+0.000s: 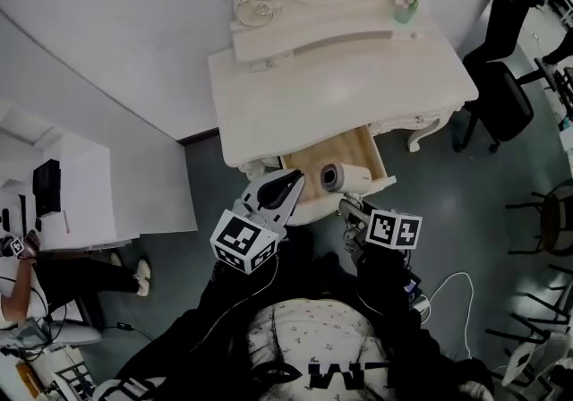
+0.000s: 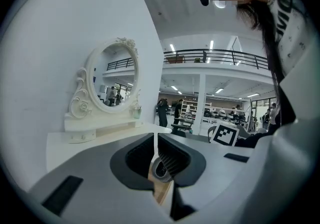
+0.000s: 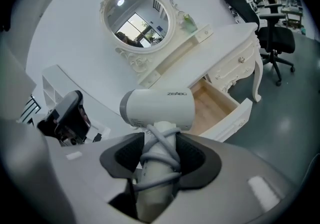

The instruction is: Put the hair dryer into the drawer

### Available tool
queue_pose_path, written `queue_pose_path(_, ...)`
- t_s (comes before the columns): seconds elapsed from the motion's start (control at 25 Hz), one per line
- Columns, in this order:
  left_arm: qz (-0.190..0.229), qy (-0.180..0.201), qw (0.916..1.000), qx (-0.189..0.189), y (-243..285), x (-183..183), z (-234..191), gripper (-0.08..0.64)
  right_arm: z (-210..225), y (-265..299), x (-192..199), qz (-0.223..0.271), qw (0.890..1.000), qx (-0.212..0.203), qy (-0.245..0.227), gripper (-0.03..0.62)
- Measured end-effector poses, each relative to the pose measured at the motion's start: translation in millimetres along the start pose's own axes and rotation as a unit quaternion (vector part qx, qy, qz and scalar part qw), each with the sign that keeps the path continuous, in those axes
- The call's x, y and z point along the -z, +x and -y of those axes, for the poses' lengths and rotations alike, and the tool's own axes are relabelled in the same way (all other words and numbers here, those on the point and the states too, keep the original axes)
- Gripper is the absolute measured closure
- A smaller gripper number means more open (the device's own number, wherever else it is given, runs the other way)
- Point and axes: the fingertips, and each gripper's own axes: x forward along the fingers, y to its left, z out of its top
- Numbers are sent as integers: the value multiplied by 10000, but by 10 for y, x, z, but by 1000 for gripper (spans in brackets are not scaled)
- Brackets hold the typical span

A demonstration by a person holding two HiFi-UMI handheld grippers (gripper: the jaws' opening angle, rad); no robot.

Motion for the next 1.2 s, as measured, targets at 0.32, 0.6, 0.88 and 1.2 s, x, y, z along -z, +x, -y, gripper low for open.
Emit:
queue_pose_path(0.32,0,-23,9993,382,86,-84,-428,557,273,483,-88,-262,9969,659,329,383)
queue_pose_path(0.6,25,-21,9971,763,162,-128,-529,557,557,724,-168,-716,9883,1347,-29,383)
queue_pose_path(0.88,21,-49,9960,891,115,-136,-644,557,710,909,-195,-1334,9743,1748,-487,383)
queue_pose_path(1.2,37,-108,9965,825,65,-150,-790,557,936,1120,-237,-1685,9648,2015,-115,383)
